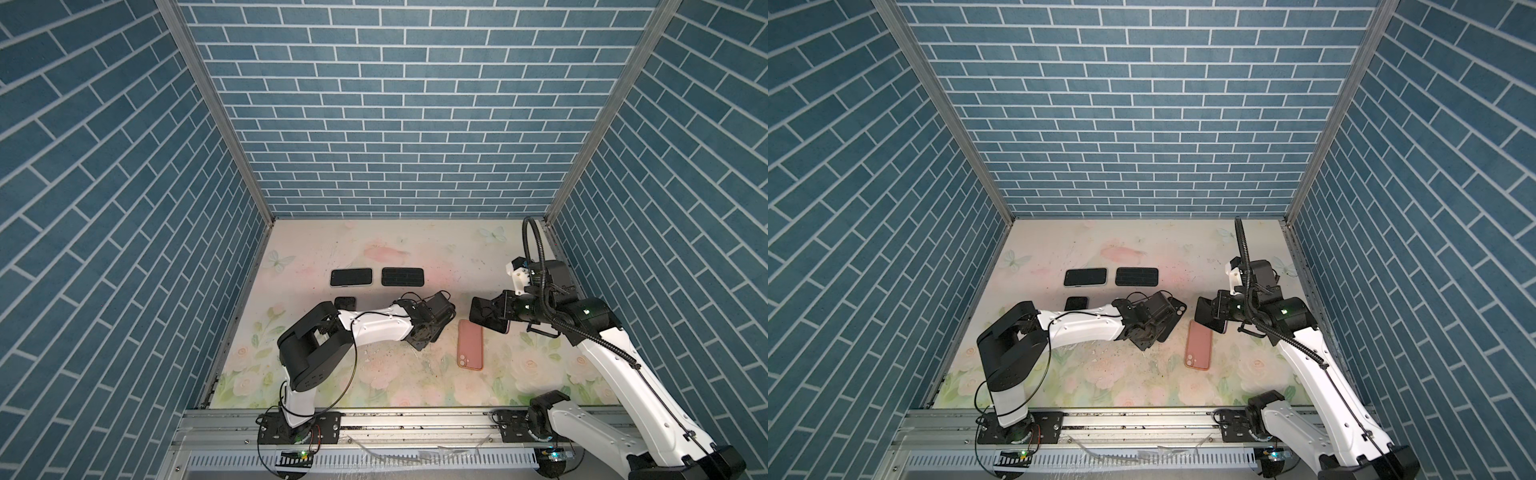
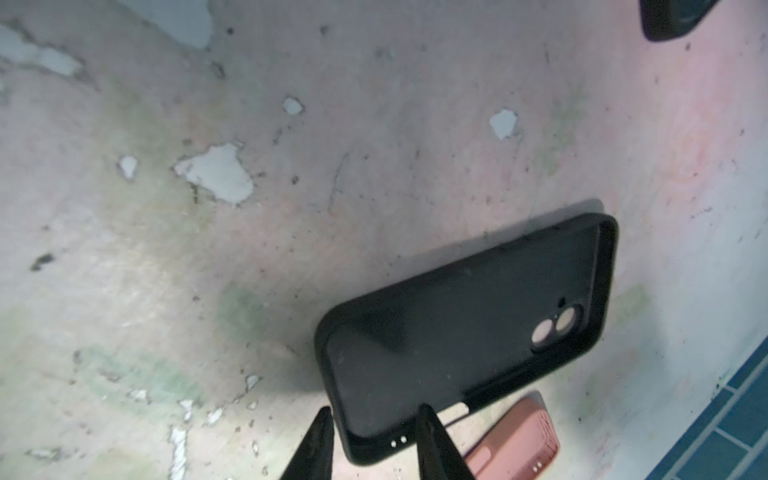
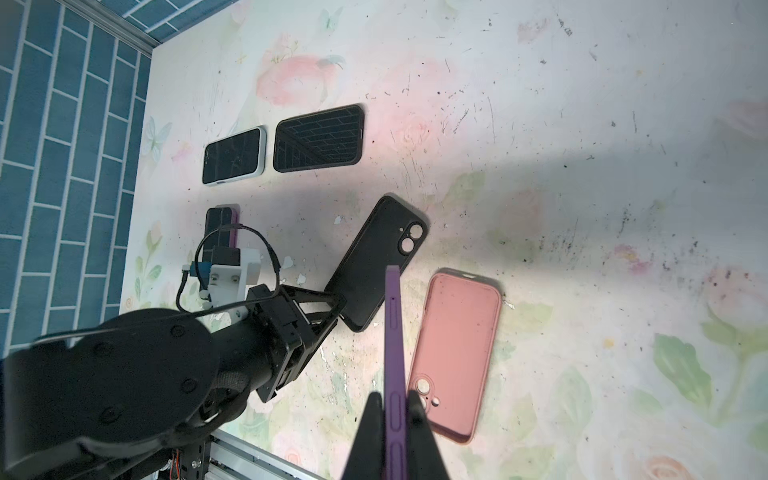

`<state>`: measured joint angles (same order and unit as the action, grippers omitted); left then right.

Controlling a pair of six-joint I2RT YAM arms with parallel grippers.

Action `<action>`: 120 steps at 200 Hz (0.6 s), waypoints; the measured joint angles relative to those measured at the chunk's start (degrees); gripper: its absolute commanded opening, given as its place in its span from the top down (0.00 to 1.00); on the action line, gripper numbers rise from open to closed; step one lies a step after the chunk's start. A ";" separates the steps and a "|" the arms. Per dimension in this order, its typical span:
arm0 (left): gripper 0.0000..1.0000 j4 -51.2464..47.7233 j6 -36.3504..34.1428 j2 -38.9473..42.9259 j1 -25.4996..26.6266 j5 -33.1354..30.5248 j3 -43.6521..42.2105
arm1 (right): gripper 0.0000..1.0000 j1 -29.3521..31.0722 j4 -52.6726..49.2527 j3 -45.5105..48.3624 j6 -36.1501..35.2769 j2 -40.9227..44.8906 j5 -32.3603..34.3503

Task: Put the phone into the phone case
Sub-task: 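Grasp the edge of the black phone case with the left gripper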

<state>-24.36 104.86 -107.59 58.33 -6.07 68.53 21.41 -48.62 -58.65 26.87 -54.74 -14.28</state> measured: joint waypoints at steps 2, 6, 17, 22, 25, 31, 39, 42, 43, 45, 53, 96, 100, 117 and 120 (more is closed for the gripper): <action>0.65 -0.11 0.28 -0.13 0.00 -0.04 0.00 | 1.00 0.00 -0.11 -0.07 -0.02 0.02 0.00; 0.65 -0.28 0.61 -0.33 0.00 -0.17 0.00 | 1.00 0.00 -0.28 -0.20 -0.20 0.04 0.02; 0.65 -0.81 1.51 -0.81 0.00 -0.42 0.00 | 1.00 0.00 -0.90 -0.59 -0.37 0.07 0.13; 0.65 -0.98 1.99 -0.96 0.00 -0.57 0.00 | 1.00 0.00 -1.07 -0.70 -0.39 0.07 0.17; 0.65 -1.03 2.19 -0.96 0.00 -0.59 0.02 | 1.00 0.00 -1.18 -0.76 -0.42 0.07 0.17; 0.66 -1.11 2.51 -0.96 0.00 -0.74 0.02 | 1.00 0.00 -1.49 -0.87 -0.46 0.07 0.20; 0.67 -1.33 2.93 -0.96 -0.02 -1.01 0.04 | 1.00 0.00 -1.79 -0.90 -0.70 0.09 0.20; 0.68 -1.40 3.02 -0.96 -0.04 -1.05 0.04 | 1.00 0.00 -1.92 -0.90 -0.79 0.09 0.20; 0.69 -1.42 3.08 -0.96 -0.04 -1.07 0.04 | 1.00 0.00 -1.97 -0.90 -0.81 0.09 0.20; 0.69 -1.49 3.19 -0.96 -0.09 -1.14 0.04 | 1.00 0.00 -2.05 -0.90 -0.83 0.09 0.20; 0.73 -1.68 3.39 -0.98 -0.20 -1.29 0.04 | 1.00 0.00 -2.40 -0.90 -0.94 0.09 0.20; 0.85 -2.97 3.19 -1.92 -1.07 -1.90 1.03 | 1.00 0.00 -3.45 -0.96 -1.31 0.24 0.17; 0.86 -3.21 2.84 -1.97 -1.18 -2.01 1.07 | 1.00 0.00 -3.58 -1.09 -1.31 0.24 0.17; 0.92 -4.52 1.68 -2.10 -1.79 -2.40 1.31 | 1.00 0.00 -4.13 -2.03 -1.33 0.26 0.17; 0.93 -4.79 1.27 -2.12 -1.92 -2.54 1.36 | 1.00 0.00 -4.26 -2.27 -1.36 0.28 0.17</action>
<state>-29.15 106.13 -109.71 56.40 -8.60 69.89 21.41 -52.88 -60.93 25.52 -54.46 -14.11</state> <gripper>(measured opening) 0.111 0.093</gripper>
